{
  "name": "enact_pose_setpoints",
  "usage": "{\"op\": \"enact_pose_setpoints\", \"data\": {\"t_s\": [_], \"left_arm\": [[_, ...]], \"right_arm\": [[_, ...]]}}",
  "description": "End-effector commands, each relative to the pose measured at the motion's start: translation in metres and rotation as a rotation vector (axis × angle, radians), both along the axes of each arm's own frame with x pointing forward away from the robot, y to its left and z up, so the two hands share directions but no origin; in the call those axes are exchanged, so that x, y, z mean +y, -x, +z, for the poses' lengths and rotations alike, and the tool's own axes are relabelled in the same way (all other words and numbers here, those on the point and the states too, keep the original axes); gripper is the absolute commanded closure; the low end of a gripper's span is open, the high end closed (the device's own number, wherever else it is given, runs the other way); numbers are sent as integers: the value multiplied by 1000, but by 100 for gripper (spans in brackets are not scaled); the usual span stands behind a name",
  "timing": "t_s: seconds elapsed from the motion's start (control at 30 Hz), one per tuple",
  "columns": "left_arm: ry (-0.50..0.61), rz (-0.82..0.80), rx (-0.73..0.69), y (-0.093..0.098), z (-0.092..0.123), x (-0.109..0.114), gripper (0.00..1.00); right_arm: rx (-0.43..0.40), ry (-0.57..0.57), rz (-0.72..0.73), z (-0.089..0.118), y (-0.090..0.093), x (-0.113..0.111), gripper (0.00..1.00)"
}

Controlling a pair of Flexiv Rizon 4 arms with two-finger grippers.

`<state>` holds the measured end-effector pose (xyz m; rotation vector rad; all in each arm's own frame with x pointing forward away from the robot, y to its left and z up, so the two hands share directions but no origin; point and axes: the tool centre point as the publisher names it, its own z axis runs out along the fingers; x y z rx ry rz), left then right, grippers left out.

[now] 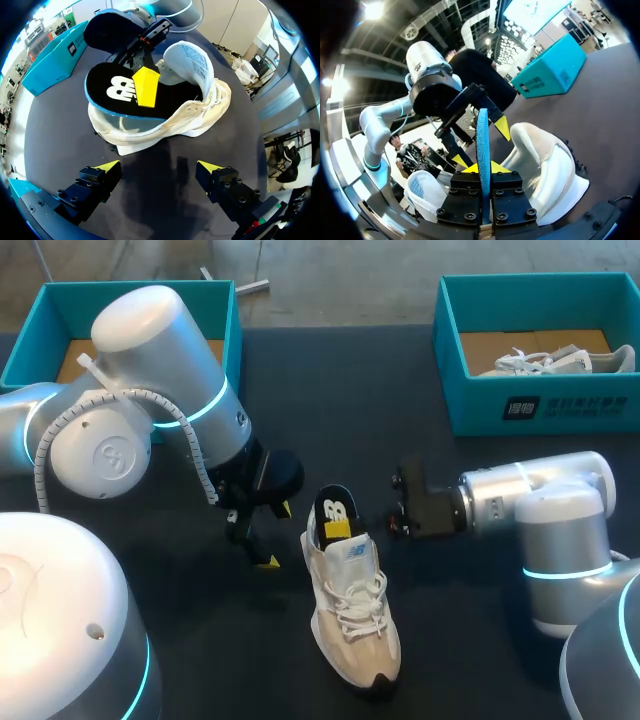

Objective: Take the shoe out of the shoebox, open the shoe tongue, remove and reinsert the insole, then place the shoe into the shoebox

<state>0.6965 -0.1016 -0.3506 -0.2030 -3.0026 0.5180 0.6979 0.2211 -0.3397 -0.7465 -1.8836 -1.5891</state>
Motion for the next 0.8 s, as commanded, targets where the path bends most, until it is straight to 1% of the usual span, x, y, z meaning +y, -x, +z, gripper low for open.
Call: {"op": "enact_pose_setpoints", "data": {"t_s": [0.03,0.17,0.3,0.33,0.37,0.4,0.47,0.63,0.8], "left_arm": [[-1,1,-1,1,0,0,0],[-1,1,-1,1,0,0,0],[-1,1,-1,1,0,0,0],[-1,1,-1,1,0,0,0],[-1,1,-1,1,0,0,0],[-1,1,-1,1,0,0,0],[-1,1,-1,1,0,0,0],[-1,1,-1,1,0,0,0],[-1,1,-1,1,0,0,0]], "right_arm": [[28,23,12,-5,5,3,100],[57,47,35,-9,10,7,100],[48,45,30,-8,11,8,100],[38,43,26,-6,11,8,90],[26,43,22,-3,10,7,73],[14,42,19,0,9,7,64],[-13,44,14,5,8,8,56],[-70,41,-6,15,4,9,56],[-93,41,-20,20,0,8,58]]}}
